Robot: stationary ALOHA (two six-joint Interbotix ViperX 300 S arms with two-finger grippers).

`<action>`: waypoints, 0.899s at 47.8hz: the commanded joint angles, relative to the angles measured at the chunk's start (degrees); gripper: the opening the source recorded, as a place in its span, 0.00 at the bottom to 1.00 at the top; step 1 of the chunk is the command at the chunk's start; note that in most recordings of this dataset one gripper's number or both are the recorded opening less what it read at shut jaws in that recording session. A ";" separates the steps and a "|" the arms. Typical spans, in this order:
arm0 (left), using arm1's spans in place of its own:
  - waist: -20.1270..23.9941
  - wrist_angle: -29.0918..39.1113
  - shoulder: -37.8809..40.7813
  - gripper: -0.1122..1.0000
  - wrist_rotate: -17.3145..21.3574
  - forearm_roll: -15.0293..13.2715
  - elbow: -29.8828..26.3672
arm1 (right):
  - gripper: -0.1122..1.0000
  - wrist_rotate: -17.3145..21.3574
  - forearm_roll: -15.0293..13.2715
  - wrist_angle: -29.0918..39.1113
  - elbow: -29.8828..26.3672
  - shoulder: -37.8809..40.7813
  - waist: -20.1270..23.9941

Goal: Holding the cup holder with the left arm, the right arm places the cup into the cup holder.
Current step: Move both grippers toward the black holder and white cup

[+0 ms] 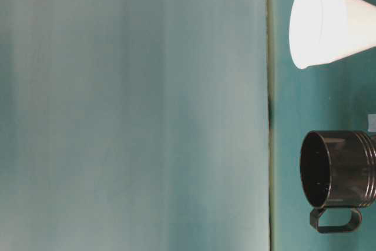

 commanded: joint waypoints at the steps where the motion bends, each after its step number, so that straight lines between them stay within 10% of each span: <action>1: 0.18 -2.46 0.88 0.25 -1.85 0.35 -0.88 | 0.25 0.09 0.44 -1.14 -0.18 0.62 -0.26; 16: 0.18 0.00 2.55 0.13 -3.96 0.44 -2.55 | 0.12 8.17 8.61 -6.06 5.01 -2.46 -2.55; 43: 1.41 10.55 16.88 0.13 -3.43 0.53 -9.32 | 0.12 8.88 8.70 24.87 -9.93 6.94 -7.21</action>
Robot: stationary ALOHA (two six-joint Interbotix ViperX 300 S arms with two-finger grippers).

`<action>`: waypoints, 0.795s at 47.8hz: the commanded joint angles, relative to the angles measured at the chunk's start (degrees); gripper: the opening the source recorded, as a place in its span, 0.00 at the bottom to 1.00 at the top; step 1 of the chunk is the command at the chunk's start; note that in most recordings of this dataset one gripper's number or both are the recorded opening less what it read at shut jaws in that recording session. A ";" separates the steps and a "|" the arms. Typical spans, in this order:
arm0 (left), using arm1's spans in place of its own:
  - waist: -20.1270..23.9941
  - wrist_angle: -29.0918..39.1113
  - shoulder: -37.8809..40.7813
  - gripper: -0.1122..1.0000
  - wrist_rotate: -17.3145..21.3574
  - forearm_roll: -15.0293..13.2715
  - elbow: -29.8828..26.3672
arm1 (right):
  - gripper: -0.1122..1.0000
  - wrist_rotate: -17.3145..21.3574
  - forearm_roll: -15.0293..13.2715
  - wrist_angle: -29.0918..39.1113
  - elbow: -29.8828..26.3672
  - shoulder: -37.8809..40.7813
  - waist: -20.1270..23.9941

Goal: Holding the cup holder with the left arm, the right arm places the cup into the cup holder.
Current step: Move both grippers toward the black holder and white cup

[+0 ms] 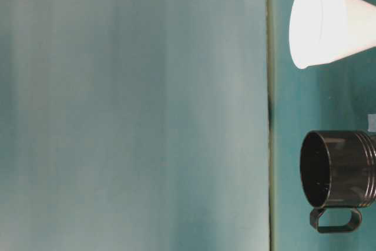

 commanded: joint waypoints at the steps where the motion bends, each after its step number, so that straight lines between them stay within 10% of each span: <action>1: 0.09 2.20 1.41 0.13 0.35 0.26 -2.81 | 0.12 0.35 0.09 1.32 -3.34 3.08 -0.18; 38: 0.70 16.79 10.55 0.13 0.88 0.62 -9.49 | 0.12 0.00 -4.39 9.93 -11.60 25.66 -2.90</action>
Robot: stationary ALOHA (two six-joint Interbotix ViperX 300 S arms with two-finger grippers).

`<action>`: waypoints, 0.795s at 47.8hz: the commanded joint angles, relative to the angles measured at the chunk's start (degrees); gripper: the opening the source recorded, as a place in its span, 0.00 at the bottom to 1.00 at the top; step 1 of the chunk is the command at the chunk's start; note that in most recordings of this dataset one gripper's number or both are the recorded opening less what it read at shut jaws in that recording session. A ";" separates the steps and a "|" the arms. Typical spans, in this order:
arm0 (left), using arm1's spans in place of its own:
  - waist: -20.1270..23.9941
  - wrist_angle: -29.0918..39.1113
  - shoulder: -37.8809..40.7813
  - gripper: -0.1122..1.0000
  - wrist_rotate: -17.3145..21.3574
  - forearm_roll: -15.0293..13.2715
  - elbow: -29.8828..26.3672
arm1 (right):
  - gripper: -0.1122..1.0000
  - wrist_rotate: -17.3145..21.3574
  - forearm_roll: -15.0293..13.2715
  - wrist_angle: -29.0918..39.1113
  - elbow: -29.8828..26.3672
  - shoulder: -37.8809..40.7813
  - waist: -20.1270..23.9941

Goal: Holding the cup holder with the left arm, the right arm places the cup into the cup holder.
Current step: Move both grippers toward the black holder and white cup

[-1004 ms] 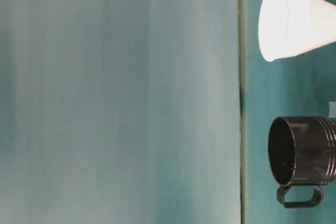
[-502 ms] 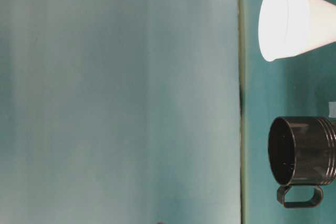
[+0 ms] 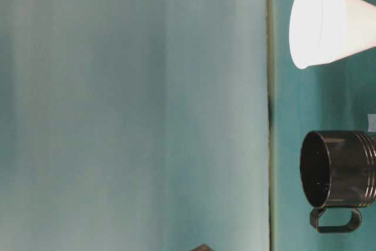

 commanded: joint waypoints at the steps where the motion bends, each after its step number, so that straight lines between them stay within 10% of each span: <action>1: 0.26 0.79 1.23 0.13 0.26 0.35 -1.85 | 0.12 0.09 -0.88 1.49 -1.67 1.41 -0.62; 38: 3.25 5.98 6.50 0.13 5.89 0.44 -2.99 | 0.11 -0.26 -1.32 9.40 -8.88 11.69 -0.88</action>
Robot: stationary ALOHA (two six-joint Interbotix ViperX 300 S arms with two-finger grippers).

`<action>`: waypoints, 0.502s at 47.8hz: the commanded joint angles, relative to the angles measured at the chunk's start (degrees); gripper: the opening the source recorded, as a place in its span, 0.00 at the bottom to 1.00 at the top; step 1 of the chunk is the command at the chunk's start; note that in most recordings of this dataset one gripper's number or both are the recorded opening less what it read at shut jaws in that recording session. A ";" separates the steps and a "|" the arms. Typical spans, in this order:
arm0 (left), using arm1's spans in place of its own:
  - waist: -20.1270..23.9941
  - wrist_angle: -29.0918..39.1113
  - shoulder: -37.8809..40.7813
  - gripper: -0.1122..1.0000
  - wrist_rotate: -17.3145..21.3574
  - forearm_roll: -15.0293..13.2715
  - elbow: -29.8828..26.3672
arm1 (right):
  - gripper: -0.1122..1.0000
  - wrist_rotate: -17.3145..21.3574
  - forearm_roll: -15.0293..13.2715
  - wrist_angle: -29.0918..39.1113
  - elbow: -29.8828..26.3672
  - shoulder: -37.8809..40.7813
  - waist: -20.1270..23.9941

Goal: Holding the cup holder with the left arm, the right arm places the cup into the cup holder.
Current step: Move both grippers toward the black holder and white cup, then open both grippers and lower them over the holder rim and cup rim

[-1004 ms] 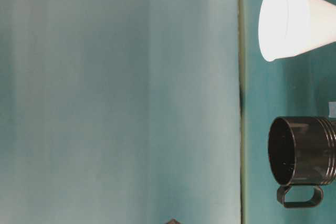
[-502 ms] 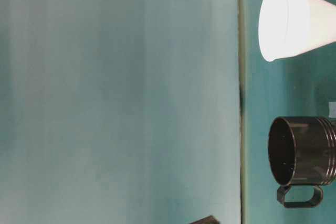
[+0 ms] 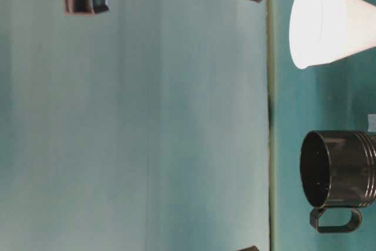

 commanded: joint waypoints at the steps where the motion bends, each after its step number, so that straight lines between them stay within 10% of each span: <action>1: -0.09 0.44 0.26 0.13 0.09 0.18 -2.11 | 0.11 -0.26 -0.09 0.53 -2.20 0.70 -0.09; 24: -0.53 0.62 4.75 0.13 0.09 0.18 -4.22 | 0.11 -1.49 -0.09 1.41 -3.78 1.49 -0.18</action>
